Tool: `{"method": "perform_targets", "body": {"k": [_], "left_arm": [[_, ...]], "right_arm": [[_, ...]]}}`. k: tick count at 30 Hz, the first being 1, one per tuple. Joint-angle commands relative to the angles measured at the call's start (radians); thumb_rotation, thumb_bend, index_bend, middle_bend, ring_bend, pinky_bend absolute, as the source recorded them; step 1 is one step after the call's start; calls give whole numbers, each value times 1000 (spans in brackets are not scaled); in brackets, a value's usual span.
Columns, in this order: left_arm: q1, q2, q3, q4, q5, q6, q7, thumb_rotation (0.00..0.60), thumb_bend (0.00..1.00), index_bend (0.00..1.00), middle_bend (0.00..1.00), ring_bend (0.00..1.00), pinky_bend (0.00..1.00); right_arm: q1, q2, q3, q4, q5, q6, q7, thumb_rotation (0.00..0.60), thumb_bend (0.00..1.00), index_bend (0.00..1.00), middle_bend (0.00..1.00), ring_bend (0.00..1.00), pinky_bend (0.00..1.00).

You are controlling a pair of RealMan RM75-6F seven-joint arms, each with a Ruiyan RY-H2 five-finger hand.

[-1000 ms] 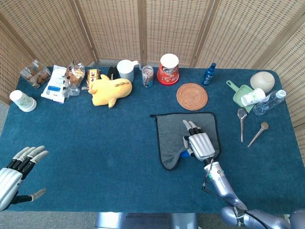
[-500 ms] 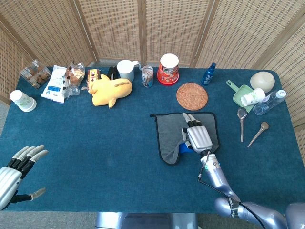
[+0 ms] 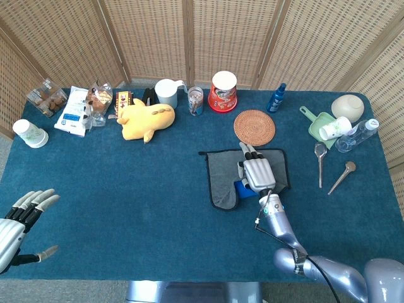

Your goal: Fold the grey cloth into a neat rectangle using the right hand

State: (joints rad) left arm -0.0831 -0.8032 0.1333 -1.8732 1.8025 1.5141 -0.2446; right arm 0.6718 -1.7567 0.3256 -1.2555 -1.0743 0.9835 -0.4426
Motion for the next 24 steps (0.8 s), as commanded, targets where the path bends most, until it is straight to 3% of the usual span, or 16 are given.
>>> {"method": "perform_targets", "body": {"k": [1,22,24], "left_arm": [[-2,2,-3,2,-8,-3,-8,600,237,84,0,0,66],[-25,0,-16,8,-58,-54,-25,600,237,84,0,0,66],[-25,1,-17,8,-58,-53,-25,600,237,84,0,0,66]], "right_arm": [[27,-21,15,40,31,-17,-12,600,428,660,60,39,251],[124,-62,61,161,123,-52,-17,600,429,661,62,39,251],[128,-63,61,166,131,-54,-19,600,437,627,59,39,251]]}}
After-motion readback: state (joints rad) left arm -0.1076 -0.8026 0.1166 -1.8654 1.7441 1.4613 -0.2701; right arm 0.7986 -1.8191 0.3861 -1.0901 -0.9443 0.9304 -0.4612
